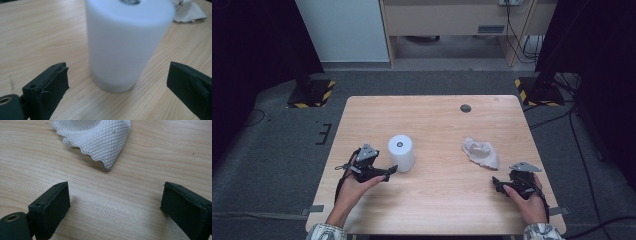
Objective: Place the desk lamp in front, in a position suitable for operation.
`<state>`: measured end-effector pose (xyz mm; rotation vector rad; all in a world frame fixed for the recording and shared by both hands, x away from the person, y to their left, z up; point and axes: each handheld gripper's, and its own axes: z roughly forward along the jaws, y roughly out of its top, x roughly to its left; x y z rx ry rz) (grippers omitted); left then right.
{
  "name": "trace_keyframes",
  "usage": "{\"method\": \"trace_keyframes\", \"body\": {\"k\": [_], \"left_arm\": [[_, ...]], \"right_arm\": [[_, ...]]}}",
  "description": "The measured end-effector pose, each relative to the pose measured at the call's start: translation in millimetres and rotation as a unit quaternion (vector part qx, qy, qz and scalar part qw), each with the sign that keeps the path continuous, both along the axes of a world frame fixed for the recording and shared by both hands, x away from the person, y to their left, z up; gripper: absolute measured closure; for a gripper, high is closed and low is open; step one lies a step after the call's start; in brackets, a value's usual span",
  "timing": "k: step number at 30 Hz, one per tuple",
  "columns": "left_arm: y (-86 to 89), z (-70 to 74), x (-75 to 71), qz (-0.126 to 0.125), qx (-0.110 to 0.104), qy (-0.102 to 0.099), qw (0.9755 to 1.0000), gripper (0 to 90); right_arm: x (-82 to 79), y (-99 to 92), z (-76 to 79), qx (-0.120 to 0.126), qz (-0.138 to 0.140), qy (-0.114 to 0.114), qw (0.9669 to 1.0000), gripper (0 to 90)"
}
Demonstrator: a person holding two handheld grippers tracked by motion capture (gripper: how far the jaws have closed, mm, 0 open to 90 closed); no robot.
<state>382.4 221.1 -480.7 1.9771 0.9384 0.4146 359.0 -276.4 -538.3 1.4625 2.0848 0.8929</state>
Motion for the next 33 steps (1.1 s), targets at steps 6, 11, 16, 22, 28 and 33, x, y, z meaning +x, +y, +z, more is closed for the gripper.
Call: {"method": "trace_keyframes", "body": {"k": [6,11,16,22,28,33], "left_arm": [[-20.2,5.0,7.8,-0.021,0.031,0.005,0.9993,2.0],[-24.1,3.1,20.6,-0.011,0.013,0.010,0.9998,1.4],[-32.6,-0.3,30.0,-0.012,0.035,0.010,0.9993,1.5],[-38.1,2.1,38.0,0.000,0.014,0.008,0.9999,2.7],[-38.7,2.7,39.6,0.008,0.012,0.007,0.9999,6.6],[-43.0,3.7,39.3,0.003,0.012,0.009,0.9999,7.0]], "right_arm": [[-1.2,0.7,0.2,-0.001,-0.003,0.000,1.0000,8.7],[-1.1,0.7,0.1,0.000,-0.002,0.001,1.0000,8.6],[-0.8,0.5,0.1,-0.001,0.000,0.001,1.0000,8.3],[-0.3,1.0,-0.1,-0.001,-0.001,0.000,1.0000,8.1],[-0.3,1.1,-0.1,-0.001,0.000,0.000,1.0000,8.1],[-0.3,1.0,-0.1,-0.001,0.000,0.000,1.0000,8.1]]}}
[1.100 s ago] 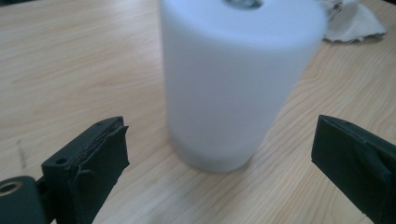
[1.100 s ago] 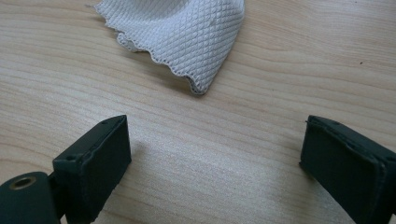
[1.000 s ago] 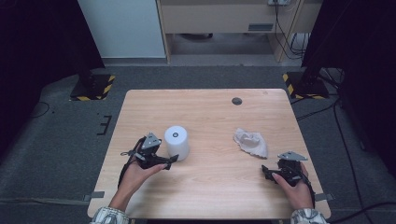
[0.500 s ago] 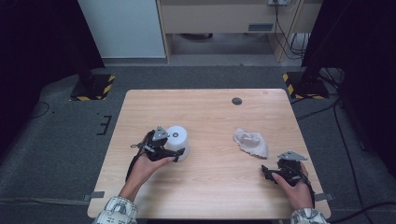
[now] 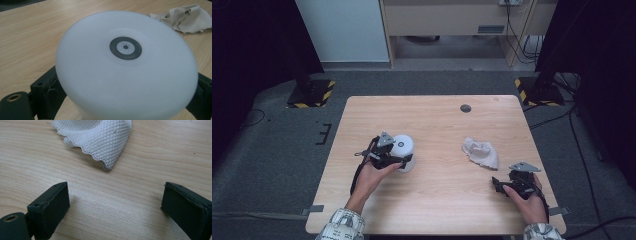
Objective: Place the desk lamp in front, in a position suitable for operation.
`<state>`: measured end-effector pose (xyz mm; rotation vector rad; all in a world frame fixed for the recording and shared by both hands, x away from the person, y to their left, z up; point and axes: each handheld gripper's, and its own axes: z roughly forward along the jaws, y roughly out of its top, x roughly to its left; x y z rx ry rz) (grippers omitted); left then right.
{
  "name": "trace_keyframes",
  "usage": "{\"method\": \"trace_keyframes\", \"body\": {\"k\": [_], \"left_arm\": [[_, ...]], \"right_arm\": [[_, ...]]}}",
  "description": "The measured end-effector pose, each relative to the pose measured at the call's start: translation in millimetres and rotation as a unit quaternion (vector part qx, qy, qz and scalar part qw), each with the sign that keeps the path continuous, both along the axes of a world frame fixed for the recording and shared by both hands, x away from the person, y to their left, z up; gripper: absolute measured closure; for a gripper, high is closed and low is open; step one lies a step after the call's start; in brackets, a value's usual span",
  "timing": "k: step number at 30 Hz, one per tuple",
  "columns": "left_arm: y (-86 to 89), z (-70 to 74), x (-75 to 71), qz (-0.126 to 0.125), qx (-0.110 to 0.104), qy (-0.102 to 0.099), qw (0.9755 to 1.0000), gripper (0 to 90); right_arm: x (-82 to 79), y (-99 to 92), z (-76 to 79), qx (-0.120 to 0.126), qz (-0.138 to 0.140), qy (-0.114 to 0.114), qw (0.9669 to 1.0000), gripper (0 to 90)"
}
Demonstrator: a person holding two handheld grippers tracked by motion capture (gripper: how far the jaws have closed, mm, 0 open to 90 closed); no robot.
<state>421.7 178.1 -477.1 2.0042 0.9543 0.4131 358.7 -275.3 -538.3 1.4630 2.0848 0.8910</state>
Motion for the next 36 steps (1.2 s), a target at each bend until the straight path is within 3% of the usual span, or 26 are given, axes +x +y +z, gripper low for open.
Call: {"method": "trace_keyframes", "body": {"k": [5,8,17,36], "left_arm": [[-6.6,3.9,-2.4,-0.007,-0.014,0.002,0.9999,7.4],[-20.7,9.0,-6.6,-0.028,-0.012,-0.002,0.9995,7.5],[-33.6,15.4,-13.9,-0.051,-0.014,-0.006,0.9986,7.6],[-81.1,14.1,-50.7,-0.124,-0.015,-0.007,0.9921,7.6]], "right_arm": [[0.0,0.0,0.0,0.000,0.000,0.000,1.0000,8.0],[0.5,0.0,-0.1,0.000,0.002,0.000,1.0000,7.9],[0.4,0.1,-0.1,-0.001,0.004,0.000,1.0000,7.9],[-0.3,0.8,0.0,0.001,0.006,0.001,1.0000,7.7]]}}
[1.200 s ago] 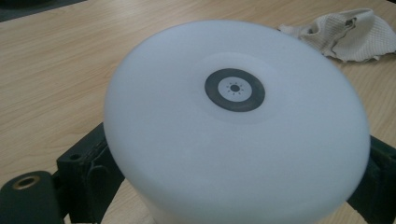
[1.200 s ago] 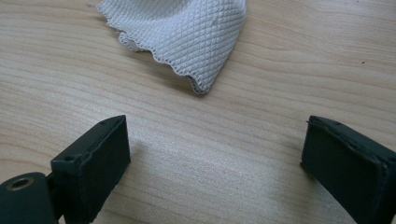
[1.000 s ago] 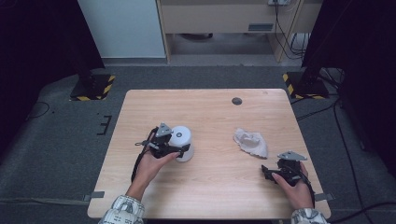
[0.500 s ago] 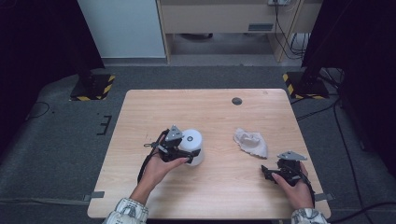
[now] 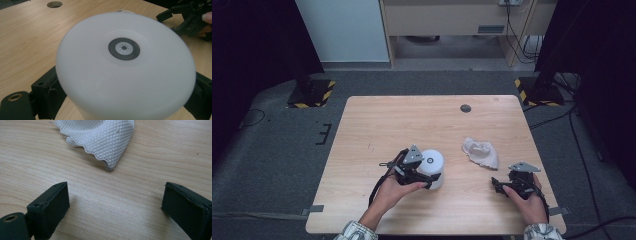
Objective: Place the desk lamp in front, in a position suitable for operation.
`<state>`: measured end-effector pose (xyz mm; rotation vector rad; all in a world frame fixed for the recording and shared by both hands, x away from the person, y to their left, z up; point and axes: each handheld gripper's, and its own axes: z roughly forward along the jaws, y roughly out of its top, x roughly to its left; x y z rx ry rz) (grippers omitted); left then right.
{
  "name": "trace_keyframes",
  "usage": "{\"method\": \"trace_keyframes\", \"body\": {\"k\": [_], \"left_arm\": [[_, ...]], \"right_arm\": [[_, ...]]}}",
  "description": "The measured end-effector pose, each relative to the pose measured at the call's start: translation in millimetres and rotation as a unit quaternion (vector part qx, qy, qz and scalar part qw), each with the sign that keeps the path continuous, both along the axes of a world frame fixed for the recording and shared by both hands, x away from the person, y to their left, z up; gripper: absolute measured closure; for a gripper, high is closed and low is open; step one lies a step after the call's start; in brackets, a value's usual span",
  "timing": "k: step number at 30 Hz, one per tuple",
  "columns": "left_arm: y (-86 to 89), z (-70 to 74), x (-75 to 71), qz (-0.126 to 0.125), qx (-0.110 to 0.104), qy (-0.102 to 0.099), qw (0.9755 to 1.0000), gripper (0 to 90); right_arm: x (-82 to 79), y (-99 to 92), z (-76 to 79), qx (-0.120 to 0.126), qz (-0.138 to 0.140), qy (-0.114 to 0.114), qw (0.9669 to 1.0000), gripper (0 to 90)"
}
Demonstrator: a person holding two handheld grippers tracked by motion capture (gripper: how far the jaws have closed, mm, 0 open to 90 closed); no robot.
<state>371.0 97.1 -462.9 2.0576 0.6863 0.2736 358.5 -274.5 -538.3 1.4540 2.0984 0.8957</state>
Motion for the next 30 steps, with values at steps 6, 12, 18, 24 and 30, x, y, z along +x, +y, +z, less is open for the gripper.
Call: {"method": "trace_keyframes", "body": {"k": [6,12,18,24,30], "left_arm": [[-11.2,-5.5,-8.2,-0.025,0.010,0.008,0.9996,7.6],[-14.5,-9.3,-13.4,-0.038,0.013,0.012,0.9991,7.5],[-15.5,-13.4,-15.4,-0.047,0.002,-0.005,0.9989,4.0],[1.0,-4.4,-24.3,-0.042,-0.025,-0.023,0.9985,2.7],[31.7,-2.0,-43.7,-0.047,-0.018,-0.025,0.9984,3.0]], "right_arm": [[0.2,0.0,0.0,-0.001,0.001,0.000,1.0000,7.6],[0.3,-0.1,-0.1,-0.002,0.002,-0.001,1.0000,7.6],[0.2,0.1,0.0,-0.001,0.000,-0.001,1.0000,7.6],[-0.3,-0.6,0.6,0.000,0.006,-0.004,1.0000,12.0],[-2.7,-1.0,21.2,0.020,0.051,-0.054,0.9971,30.3]]}}
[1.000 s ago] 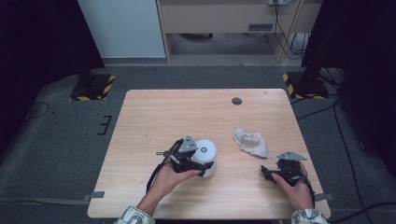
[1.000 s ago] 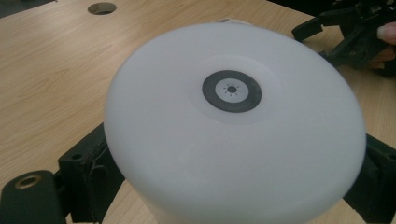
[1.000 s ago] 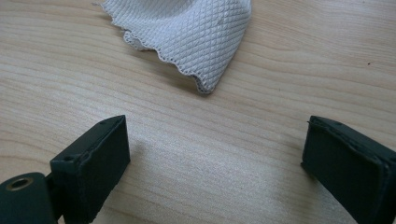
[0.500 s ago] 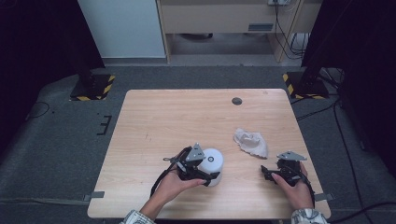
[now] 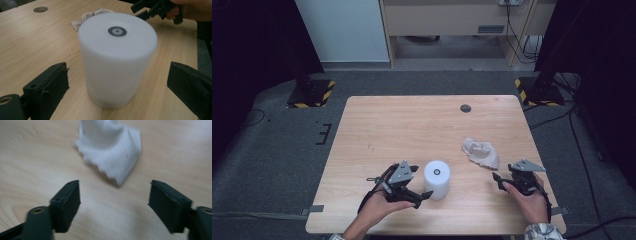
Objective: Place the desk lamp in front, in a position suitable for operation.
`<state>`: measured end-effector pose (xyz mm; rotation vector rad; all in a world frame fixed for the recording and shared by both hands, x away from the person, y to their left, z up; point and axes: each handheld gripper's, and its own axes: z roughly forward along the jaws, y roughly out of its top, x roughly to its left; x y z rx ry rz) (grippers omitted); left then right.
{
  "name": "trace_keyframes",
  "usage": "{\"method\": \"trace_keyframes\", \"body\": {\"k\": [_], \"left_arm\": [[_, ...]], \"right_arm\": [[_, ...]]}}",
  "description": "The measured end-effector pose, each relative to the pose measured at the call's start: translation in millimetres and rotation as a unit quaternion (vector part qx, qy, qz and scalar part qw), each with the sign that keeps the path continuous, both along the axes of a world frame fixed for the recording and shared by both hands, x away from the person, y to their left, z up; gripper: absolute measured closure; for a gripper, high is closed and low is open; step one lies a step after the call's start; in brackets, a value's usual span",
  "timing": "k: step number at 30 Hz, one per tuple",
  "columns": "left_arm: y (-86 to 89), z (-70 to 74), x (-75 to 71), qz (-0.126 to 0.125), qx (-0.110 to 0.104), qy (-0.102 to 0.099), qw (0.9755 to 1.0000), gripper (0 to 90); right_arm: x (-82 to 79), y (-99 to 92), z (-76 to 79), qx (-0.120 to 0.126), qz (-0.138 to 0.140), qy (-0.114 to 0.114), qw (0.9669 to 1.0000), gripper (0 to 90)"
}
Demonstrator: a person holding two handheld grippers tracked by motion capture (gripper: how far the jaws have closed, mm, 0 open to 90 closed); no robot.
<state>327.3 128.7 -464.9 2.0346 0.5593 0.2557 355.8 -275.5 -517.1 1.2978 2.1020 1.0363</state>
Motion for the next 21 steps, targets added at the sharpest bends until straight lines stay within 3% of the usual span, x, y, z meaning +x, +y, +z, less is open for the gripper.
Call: {"method": "trace_keyframes", "body": {"k": [2,4,7,9,11,14,15,21], "left_arm": [[11.7,-0.6,-5.5,-0.001,0.006,-0.001,1.0000,3.0],[28.4,-2.0,-10.8,0.008,0.027,-0.013,0.9995,3.1],[46.2,-2.5,-11.3,0.029,0.025,-0.011,0.9992,3.6],[58.8,-2.6,-9.9,0.048,0.021,-0.009,0.9986,3.8],[69.0,-3.1,-8.7,0.065,0.017,-0.008,0.9977,4.4],[78.5,-5.7,-6.3,0.082,0.011,-0.002,0.9966,5.0],[79.8,-5.8,-4.2,0.090,0.009,-0.001,0.9959,5.4],[80.5,-6.2,-0.2,0.096,0.002,0.004,0.9954,5.5]], "right_arm": [[2.6,2.1,5.9,-0.007,0.015,-0.003,0.9999,34.8],[9.9,6.6,17.1,-0.020,0.030,-0.010,0.9993,42.4],[31.7,15.9,30.7,-0.041,0.063,-0.007,0.9972,46.7],[46.3,20.9,35.3,-0.047,0.075,0.002,0.9961,45.0],[64.5,28.0,36.9,-0.042,0.093,0.028,0.9944,37.4],[82.2,38.7,33.9,-0.068,0.107,0.055,0.9904,27.5],[88.0,41.5,31.8,-0.071,0.102,0.060,0.9904,24.0],[112.2,50.4,24.1,-0.073,0.091,0.096,0.9885,26.9]]}}
